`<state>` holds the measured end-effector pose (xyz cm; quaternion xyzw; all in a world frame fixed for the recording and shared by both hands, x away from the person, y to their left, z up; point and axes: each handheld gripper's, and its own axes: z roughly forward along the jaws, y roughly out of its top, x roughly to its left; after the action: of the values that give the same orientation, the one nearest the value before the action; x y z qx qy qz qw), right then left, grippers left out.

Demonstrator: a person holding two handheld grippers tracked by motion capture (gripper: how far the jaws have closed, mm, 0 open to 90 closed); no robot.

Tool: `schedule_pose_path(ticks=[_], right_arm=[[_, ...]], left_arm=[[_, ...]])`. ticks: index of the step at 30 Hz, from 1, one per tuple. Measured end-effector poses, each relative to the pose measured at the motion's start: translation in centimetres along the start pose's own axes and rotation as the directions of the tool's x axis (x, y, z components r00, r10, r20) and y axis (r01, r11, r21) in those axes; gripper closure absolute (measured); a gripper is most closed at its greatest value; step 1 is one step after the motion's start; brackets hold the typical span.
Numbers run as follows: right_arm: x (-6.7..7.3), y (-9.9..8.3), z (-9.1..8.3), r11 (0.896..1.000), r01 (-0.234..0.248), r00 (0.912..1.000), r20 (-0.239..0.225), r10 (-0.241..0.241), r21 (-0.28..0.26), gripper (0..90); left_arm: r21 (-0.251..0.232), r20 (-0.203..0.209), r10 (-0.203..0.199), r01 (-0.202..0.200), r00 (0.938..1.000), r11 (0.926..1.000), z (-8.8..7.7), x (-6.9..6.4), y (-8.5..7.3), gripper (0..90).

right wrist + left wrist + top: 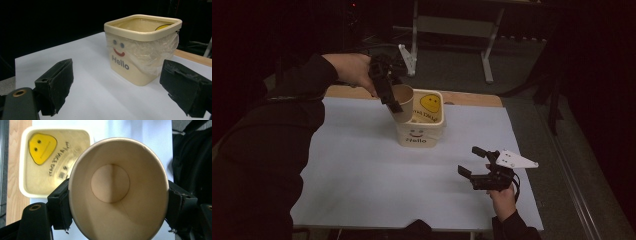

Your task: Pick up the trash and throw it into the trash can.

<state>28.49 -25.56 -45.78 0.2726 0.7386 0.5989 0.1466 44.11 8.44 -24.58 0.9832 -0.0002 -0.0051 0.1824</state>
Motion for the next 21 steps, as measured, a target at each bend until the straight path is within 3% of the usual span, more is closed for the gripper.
schedule_pose_path(ticks=[8, 21], right_arm=[[0.2, 0.0, 0.1, 1.0, 0.004, 1.0, -0.006, -0.004, 0.004, 11.5], [0.5, 0.1, -0.1, 1.0, 0.014, 0.9998, -0.014, -0.014, -0.004, 11.5]], left_arm=[[-0.042, -0.026, -0.011, 0.01, 0.9996, 0.9991, -0.6, 1.4, 0.9, 24.8], [-0.03, -0.062, -0.015, 0.014, 0.9979, 0.9995, 0.0, 3.2, 1.5, 24.9]])
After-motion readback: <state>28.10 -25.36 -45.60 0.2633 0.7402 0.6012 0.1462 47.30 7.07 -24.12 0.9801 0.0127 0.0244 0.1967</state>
